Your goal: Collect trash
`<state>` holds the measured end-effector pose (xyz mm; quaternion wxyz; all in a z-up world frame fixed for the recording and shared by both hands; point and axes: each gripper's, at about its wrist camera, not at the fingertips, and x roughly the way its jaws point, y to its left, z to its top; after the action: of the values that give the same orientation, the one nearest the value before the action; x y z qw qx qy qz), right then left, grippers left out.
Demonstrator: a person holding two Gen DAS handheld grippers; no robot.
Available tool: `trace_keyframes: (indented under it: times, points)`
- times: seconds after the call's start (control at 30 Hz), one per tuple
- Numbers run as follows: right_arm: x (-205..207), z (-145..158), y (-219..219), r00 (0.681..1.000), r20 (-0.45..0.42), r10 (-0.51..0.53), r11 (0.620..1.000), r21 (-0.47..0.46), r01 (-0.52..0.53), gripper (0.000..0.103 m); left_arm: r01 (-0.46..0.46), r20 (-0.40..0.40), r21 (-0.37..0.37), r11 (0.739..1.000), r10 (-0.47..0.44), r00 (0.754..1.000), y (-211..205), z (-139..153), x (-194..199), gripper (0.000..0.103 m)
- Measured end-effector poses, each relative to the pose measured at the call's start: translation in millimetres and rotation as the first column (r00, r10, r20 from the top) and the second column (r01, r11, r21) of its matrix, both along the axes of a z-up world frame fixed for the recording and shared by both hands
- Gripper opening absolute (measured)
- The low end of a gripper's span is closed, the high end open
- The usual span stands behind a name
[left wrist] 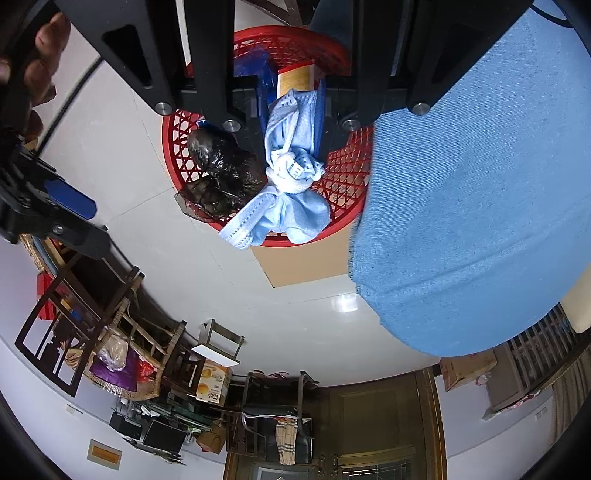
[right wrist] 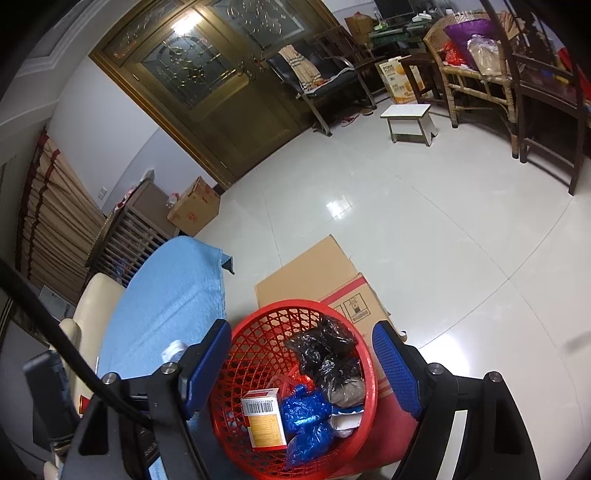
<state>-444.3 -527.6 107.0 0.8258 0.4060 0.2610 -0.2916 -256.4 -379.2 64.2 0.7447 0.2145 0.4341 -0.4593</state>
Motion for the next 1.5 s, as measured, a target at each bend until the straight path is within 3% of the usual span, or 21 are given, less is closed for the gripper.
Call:
trace_keyframes:
  times: [0.07,0.1,0.17,0.2,0.23,0.57,1.0,1.5]
  points:
    - [-2.2,3.0,0.3,1.000,0.004,-0.002,1.000,-0.005,0.002,0.082,0.001,-0.018,0.007,1.000,-0.001,1.000,-3.2,-3.3,1.2,0.022]
    - [-2.7,3.5,0.9,1.000,0.006,-0.002,1.000,-0.007,0.002,0.082,0.003,-0.026,0.010,1.000,-0.003,1.000,-4.7,-4.6,1.7,0.028]
    - [-4.1,5.8,1.9,1.000,0.007,-0.001,1.000,-0.012,0.001,0.082,0.010,-0.047,0.030,1.000,-0.009,0.999,-9.6,-9.4,3.2,0.058]
    - [-4.2,6.3,2.7,1.000,0.007,-0.001,1.000,-0.013,0.001,0.082,0.004,-0.041,0.035,0.999,-0.003,0.999,-9.8,-9.9,3.4,0.079]
    - [-4.7,7.0,4.0,1.000,0.009,0.000,1.000,-0.015,0.000,0.082,-0.004,-0.025,0.028,1.000,0.005,1.000,-8.3,-8.3,2.9,0.081]
    - [-3.1,15.1,19.3,1.000,0.003,0.014,0.999,-0.037,-0.014,0.082,-0.031,0.009,-0.017,0.999,0.031,0.999,17.6,12.3,6.9,0.081]
    - [16.9,33.9,76.8,0.996,-0.029,0.089,0.989,-0.115,-0.091,0.082,-0.150,0.096,-0.197,0.969,0.171,0.980,106.3,75.6,12.6,0.083]
    - [55.6,18.2,166.7,0.965,-0.086,0.249,0.951,-0.168,-0.260,0.082,-0.282,0.105,-0.231,0.931,0.312,0.944,199.6,78.3,22.6,0.088]
